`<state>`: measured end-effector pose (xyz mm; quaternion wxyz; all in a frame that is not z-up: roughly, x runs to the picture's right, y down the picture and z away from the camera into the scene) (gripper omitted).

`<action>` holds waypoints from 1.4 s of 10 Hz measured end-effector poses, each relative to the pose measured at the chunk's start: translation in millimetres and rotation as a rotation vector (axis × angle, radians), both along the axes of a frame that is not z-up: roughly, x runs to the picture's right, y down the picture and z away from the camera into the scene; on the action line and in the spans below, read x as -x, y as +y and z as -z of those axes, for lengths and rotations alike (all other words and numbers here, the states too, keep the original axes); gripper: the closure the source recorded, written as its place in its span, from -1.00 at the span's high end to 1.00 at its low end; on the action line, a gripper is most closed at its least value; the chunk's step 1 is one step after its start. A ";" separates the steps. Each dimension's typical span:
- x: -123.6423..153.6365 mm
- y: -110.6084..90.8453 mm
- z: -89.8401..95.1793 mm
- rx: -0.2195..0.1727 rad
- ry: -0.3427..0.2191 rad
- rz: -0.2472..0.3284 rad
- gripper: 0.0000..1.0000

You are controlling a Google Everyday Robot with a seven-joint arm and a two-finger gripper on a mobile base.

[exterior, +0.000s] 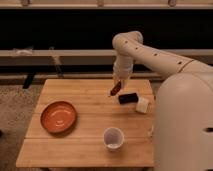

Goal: Place the pepper on the white sponge

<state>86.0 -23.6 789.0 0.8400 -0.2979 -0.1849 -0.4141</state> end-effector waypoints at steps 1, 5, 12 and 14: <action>-1.9 0.0 0.2 0.000 0.002 -0.002 -1.00; 1.6 3.0 -9.8 0.011 -0.024 -0.024 -1.00; -81.1 42.7 -56.3 0.032 0.042 -0.151 -1.00; -97.9 50.8 -63.1 0.038 0.073 -0.160 -1.00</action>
